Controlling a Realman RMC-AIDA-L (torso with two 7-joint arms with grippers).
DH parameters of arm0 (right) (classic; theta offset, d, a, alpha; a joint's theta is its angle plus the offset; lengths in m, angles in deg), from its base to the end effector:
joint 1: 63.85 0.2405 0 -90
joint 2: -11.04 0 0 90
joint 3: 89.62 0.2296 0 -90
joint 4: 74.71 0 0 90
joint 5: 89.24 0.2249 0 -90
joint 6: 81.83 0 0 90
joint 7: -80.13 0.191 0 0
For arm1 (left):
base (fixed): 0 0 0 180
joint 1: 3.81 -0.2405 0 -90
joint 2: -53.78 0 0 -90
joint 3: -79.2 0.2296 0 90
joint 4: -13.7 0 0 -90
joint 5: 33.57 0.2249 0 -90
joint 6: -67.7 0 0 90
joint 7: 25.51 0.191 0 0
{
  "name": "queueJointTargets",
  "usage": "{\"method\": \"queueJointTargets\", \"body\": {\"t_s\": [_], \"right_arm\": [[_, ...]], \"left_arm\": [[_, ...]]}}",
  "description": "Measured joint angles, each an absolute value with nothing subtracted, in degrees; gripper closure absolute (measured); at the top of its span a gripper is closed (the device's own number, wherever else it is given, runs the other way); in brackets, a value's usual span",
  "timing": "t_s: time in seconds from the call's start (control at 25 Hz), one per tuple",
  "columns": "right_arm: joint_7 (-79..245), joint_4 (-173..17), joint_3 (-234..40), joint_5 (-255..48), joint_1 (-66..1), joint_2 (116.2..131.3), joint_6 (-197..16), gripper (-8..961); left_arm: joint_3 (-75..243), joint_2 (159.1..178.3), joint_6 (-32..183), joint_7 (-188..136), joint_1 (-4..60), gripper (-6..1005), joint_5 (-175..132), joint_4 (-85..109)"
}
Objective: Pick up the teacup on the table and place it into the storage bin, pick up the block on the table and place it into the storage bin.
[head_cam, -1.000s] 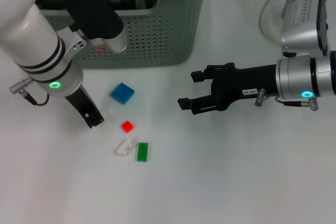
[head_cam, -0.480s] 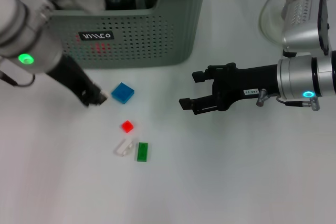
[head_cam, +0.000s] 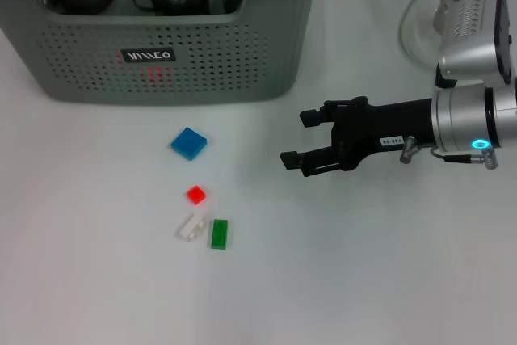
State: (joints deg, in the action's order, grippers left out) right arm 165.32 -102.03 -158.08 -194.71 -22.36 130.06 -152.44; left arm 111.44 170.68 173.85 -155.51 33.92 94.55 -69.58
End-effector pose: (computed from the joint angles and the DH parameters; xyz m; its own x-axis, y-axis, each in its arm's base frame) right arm 0.1884 0.3631 -0.1183 0.8938 -0.3592 -0.2684 -0.3877 -0.9198 -0.0604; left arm -0.1495 0.3761 0.1267 0.7445 0.5325 0.4026 0.6538 -0.7034 -0.2787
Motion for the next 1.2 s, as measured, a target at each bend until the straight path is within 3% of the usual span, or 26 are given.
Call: {"method": "queueJointTargets", "body": {"t_s": [0.24,0.48,0.6,0.68,0.8,1.04,1.2], "right_arm": [[165.6,-102.1,-158.2,-194.7,-22.1,129.9,-152.7,40],[165.7,-102.1,-157.9,-194.7,-22.4,129.73,-152.9,39],[165.8,-102.1,-157.8,-194.7,-22.4,129.63,-153.0,39],[165.8,-102.1,-157.8,-194.7,-22.4,129.6,-153.0,39],[166.1,-102.1,-157.7,-194.7,-22.4,129.6,-153.0,39],[166.8,-101.9,-157.3,-194.6,-22.6,129.41,-152.7,40],[167.0,-102.0,-157.0,-194.7,-22.6,129.37,-152.6,40]], "left_arm": [[112.6,165.54,159.6,-155.6,37.2,805,95.0,-53.7],[115.3,165.12,153.6,-155.4,37.5,802,95.6,-50.8],[115.9,165.14,156.8,-155.0,37.6,685,94.7,-53.7],[116.0,165.47,163.4,-152.9,37.6,607,92.3,-56.8],[117.3,167.01,179.3,-147.6,37.7,369,87.4,-61.4],[138.5,169.54,186.8,-145.1,31.8,141,90.3,-67.3],[142.5,173.0,184.5,-142.6,31.9,101,97.8,-66.9]]}}
